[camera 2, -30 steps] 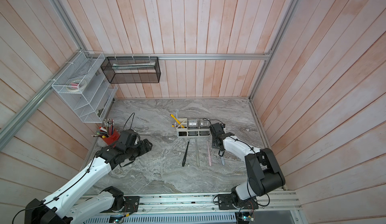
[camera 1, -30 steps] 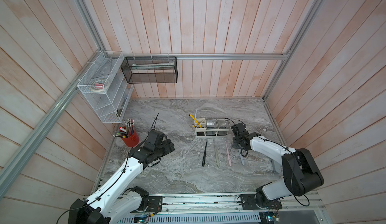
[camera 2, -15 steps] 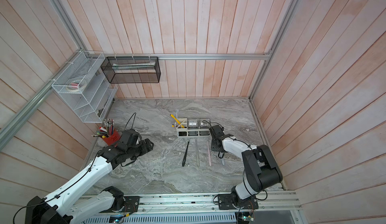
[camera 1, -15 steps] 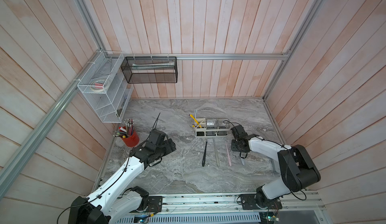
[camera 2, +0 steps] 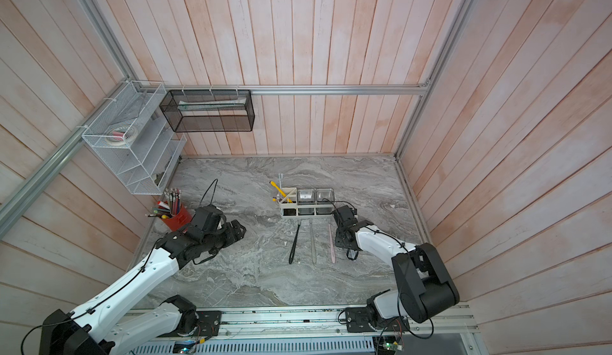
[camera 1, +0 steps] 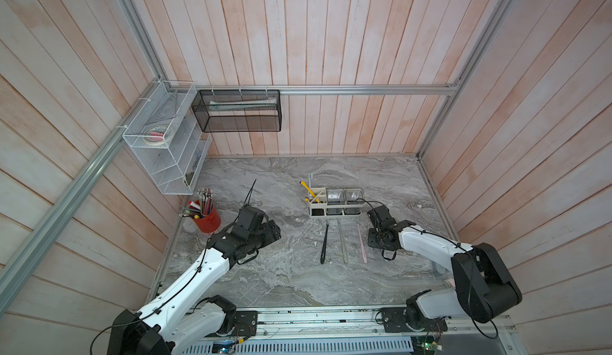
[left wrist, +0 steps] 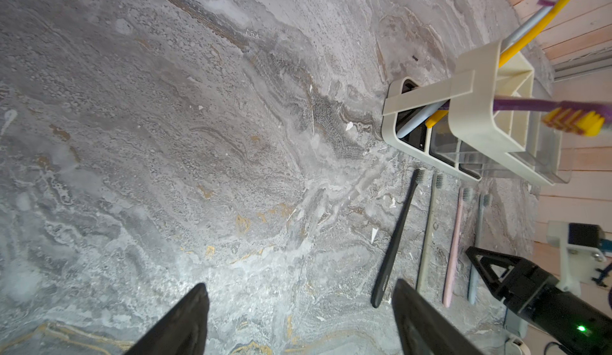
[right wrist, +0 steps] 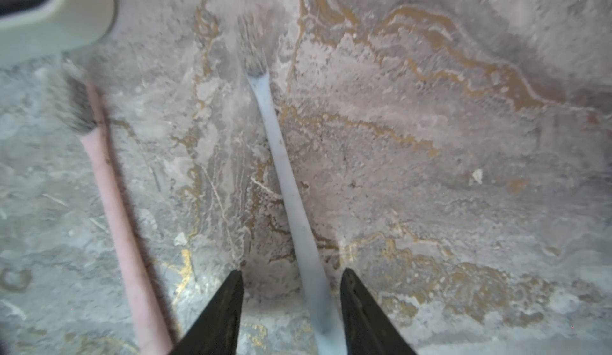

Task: Place the toothbrush into the toothbrush holder
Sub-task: Pick up the toothbrush from the center of the board.

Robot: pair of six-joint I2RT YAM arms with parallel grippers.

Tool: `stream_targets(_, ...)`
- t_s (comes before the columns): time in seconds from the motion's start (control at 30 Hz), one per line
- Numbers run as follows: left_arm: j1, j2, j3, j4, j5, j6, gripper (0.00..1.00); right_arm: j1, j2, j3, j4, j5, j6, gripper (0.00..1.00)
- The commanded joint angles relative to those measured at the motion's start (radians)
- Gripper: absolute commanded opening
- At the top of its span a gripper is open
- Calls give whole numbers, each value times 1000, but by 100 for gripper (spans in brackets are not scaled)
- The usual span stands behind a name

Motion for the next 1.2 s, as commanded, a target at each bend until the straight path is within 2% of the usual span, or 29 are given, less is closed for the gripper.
stream_targets(0.0, -5, -1, 9, 9, -2, 1, 88, -6, -1, -21, -20, 5, 28, 49)
stream_targets(0.13, -7, 6, 14, 10, -2, 2, 88, -20, 25, -20, -15, 4, 24, 46)
stream_targets(0.4, -8, 20, 21, -19, -32, 1, 88, -61, 41, -29, 7, -46, 5, 24)
stream_targets(0.67, -8, 43, 33, -11, -12, -25, 89, -61, 33, -27, 4, -48, 0, 13)
stream_targets(0.9, -8, 83, 70, 3, 32, -28, 90, -62, -86, -28, -19, -22, 16, 8)
stream_targets(1.17, -7, 131, 124, 69, 119, -36, 90, -49, -308, 87, -118, -58, -35, 7)
